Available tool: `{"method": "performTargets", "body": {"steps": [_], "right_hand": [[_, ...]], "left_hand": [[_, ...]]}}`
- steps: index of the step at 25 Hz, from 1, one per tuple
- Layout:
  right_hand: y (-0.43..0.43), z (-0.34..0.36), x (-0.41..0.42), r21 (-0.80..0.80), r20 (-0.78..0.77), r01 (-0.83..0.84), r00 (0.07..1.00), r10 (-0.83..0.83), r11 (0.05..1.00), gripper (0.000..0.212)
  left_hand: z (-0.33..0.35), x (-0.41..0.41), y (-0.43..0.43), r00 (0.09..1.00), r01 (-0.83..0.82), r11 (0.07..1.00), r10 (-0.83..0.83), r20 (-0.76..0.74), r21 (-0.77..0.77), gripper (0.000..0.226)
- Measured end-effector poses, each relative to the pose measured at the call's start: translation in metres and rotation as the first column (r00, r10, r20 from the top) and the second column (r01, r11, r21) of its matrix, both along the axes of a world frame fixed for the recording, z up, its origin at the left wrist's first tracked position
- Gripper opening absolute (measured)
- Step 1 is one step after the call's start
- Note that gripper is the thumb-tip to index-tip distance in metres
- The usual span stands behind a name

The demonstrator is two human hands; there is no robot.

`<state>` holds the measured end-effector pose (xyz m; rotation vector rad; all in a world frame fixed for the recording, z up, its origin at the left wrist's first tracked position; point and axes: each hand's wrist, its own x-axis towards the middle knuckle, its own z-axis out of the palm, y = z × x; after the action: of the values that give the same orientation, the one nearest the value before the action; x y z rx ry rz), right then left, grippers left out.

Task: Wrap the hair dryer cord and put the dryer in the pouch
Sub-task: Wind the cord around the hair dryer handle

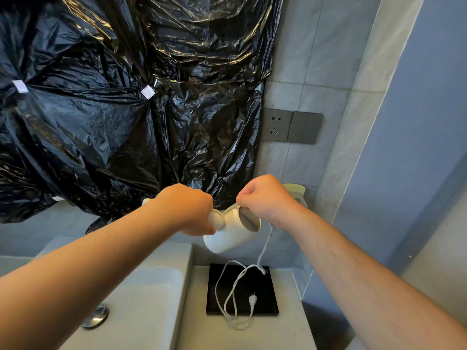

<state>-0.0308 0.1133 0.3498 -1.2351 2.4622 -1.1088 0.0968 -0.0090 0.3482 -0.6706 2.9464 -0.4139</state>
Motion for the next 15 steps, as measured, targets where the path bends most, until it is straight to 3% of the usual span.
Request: {"method": "performTargets", "body": {"steps": [3,7,9,12,15], "right_hand": [[-0.005,-0.003,0.01,-0.034,0.007,0.075,0.997,-0.075,0.997,0.018],[0.0,-0.016,0.021,-0.29,0.355,0.11,0.935,0.001,0.951,0.017],[0.005,-0.021,0.023,-0.38,0.439,0.123,0.897,0.061,0.917,0.021],[0.009,-0.027,0.022,-0.434,0.463,0.133,0.882,0.094,0.891,0.017],[0.01,-0.033,0.024,-0.478,0.5,0.138,0.855,0.139,0.868,0.015]], "left_hand": [[-0.008,-0.006,-0.008,0.994,-0.056,0.997,0.061,-0.089,0.055,0.041],[-0.02,-0.01,-0.015,0.957,-0.119,0.98,0.155,-0.243,0.158,0.044],[-0.025,-0.012,-0.018,0.936,-0.111,0.941,0.207,-0.284,0.32,0.043],[-0.027,-0.012,-0.023,0.892,0.01,0.722,0.306,-0.332,0.692,0.057],[-0.028,-0.01,-0.019,0.834,0.117,0.58,0.384,-0.397,0.806,0.046]]}}
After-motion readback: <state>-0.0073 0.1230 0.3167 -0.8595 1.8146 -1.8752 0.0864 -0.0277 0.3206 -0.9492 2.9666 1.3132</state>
